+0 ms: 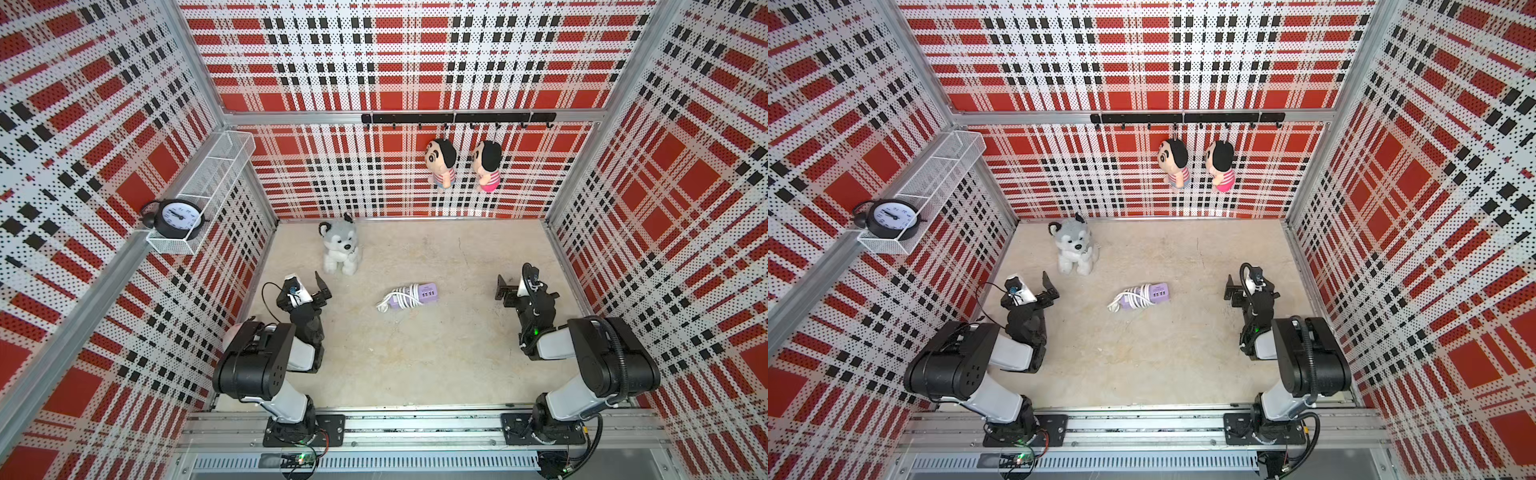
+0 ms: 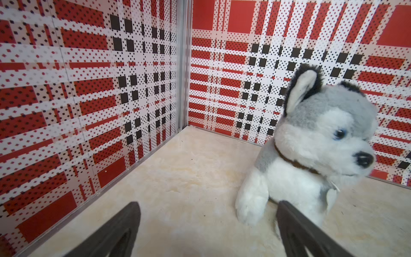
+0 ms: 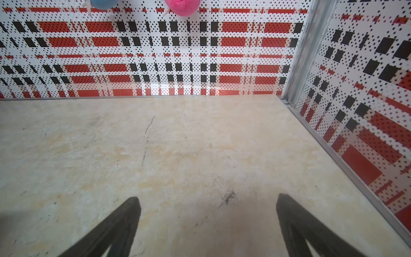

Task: Unwrap the cord wrapped around the power strip
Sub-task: Pick up the power strip from the center of the board.

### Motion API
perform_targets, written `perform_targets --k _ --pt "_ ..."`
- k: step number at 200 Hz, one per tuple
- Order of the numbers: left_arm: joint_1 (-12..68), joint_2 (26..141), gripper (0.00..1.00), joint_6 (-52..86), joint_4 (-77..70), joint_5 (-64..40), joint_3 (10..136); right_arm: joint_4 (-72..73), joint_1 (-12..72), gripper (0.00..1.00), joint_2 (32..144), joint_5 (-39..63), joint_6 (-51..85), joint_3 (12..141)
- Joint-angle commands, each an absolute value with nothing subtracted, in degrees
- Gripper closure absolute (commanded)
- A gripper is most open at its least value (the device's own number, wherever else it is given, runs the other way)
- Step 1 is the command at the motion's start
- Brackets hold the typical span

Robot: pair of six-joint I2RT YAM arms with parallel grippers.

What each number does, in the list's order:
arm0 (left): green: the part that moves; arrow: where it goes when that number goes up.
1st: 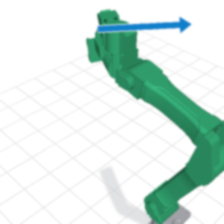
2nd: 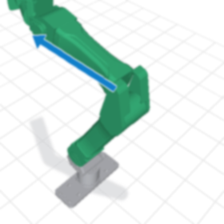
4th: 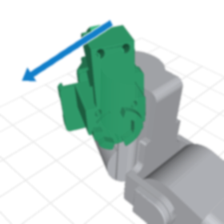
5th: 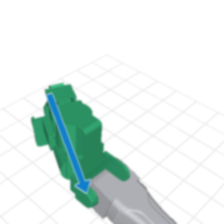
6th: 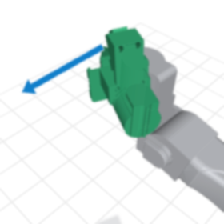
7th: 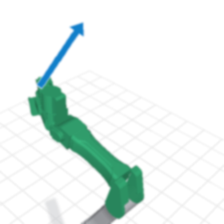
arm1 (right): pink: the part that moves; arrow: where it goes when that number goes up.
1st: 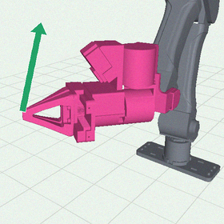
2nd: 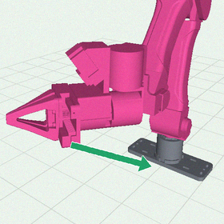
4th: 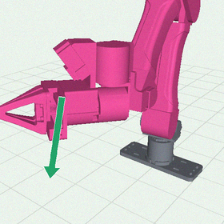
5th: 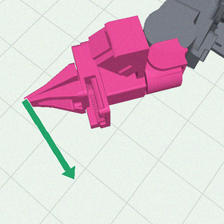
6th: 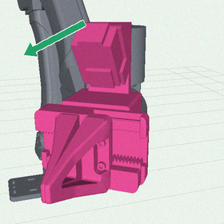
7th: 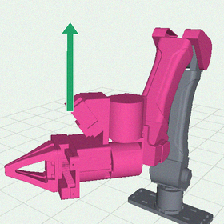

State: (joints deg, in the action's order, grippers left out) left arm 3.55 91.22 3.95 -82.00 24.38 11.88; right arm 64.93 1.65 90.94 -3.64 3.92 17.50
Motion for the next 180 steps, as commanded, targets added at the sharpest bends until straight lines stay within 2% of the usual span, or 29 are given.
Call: perform_targets --k 1,154,158,166,180 --pt "3.2 90.4 0.02 3.3 -82.1 24.0 11.3 65.3 1.2 0.00 89.8 -3.3 3.2 17.1" --pt "2.8 90.4 0.02 3.5 -81.4 23.5 11.7 64.6 1.2 0.00 89.9 -3.9 3.5 17.5" --pt "2.8 90.3 0.00 3.6 -81.5 23.5 11.6 63.8 1.1 0.00 89.5 -4.8 3.9 17.8" --pt "3.0 90.2 0.06 3.5 -81.6 23.6 11.4 60.7 1.0 0.00 87.8 -5.9 4.6 18.8" --pt "3.7 88.8 0.07 3.2 -80.5 26.3 11.8 48.3 1.0 0.00 82.9 -7.7 5.0 23.0"
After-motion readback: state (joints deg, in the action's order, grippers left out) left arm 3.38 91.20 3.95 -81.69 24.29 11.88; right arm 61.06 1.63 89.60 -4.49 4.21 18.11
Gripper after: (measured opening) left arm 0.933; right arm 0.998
